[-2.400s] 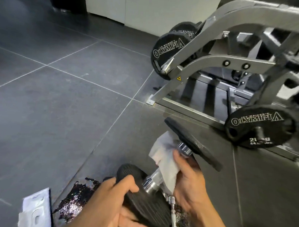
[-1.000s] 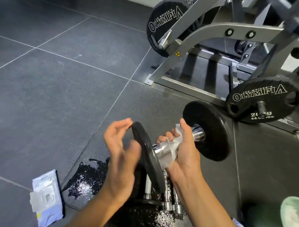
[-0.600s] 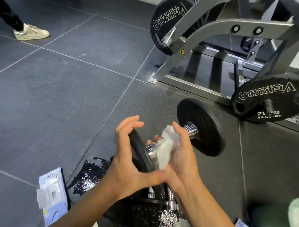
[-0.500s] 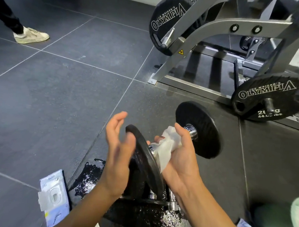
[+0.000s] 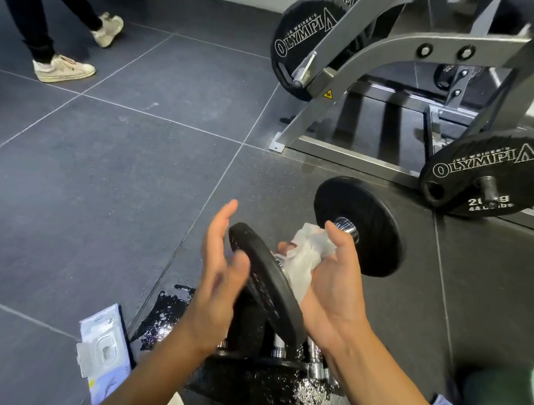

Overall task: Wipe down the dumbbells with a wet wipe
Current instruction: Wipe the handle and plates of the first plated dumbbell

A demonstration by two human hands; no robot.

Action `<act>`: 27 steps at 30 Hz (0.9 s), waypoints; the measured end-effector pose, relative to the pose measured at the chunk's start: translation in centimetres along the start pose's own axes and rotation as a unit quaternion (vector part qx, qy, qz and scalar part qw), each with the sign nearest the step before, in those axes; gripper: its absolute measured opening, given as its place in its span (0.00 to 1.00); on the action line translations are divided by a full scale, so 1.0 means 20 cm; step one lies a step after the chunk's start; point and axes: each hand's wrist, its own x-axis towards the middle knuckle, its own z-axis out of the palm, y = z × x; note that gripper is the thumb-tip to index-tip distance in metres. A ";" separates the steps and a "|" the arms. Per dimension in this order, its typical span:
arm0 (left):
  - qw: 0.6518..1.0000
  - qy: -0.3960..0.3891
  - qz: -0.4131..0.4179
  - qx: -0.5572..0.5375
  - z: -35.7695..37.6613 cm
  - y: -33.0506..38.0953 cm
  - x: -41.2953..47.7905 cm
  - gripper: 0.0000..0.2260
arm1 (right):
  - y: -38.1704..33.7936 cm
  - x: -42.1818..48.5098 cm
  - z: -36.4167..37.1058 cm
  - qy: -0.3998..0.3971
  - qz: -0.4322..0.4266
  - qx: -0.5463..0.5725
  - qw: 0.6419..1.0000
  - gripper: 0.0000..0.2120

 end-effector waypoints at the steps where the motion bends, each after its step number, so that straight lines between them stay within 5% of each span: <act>1: 0.988 0.009 -0.106 -0.109 0.03 0.04 0.00 0.30 | 0.00 0.00 0.00 0.004 0.005 0.004 1.000 0.20; 3: 0.941 -0.014 -0.243 -0.233 0.04 0.07 0.01 0.19 | 0.01 -0.01 0.01 0.003 0.013 0.010 1.000 0.22; 5: 0.924 -0.050 -0.269 -0.266 0.03 0.08 0.00 0.21 | 0.02 -0.01 0.02 -0.004 0.018 0.005 1.000 0.24; 8: 0.969 -0.052 -0.140 -0.198 0.01 0.07 -0.02 0.36 | 0.02 -0.01 0.02 -0.020 -0.001 -0.003 1.000 0.22; 10: 0.998 -0.056 -0.013 0.003 0.00 0.05 -0.03 0.49 | 0.01 0.01 0.01 -0.032 -0.026 -0.007 0.999 0.15; 12: 0.991 -0.054 0.065 0.107 -0.03 0.00 -0.03 0.53 | 0.01 0.02 0.00 -0.048 -0.030 -0.010 0.998 0.14; 15: 0.992 0.027 -0.071 -0.101 -0.03 0.05 -0.02 0.37 | 0.01 0.03 -0.03 -0.036 -0.017 0.006 0.999 0.19; 18: 0.934 -0.024 -0.252 -0.250 0.02 0.12 -0.01 0.26 | 0.03 0.01 -0.01 -0.042 0.008 0.019 0.999 0.21; 22: 0.950 -0.033 -0.194 -0.243 0.03 0.16 0.00 0.16 | 0.04 0.01 0.00 -0.037 0.014 0.006 0.999 0.21; 24: 0.979 -0.066 -0.092 -0.168 -0.02 0.12 -0.01 0.34 | 0.03 0.03 0.00 -0.043 -0.010 0.002 0.999 0.16; 25: 0.981 -0.049 -0.115 -0.152 -0.03 0.09 0.01 0.42 | 0.02 0.04 -0.01 -0.041 -0.020 -0.003 0.999 0.15; 27: 0.998 -0.033 -0.013 -0.056 -0.04 0.05 0.01 0.47 | 0.02 0.04 -0.01 -0.043 -0.019 -0.007 0.999 0.16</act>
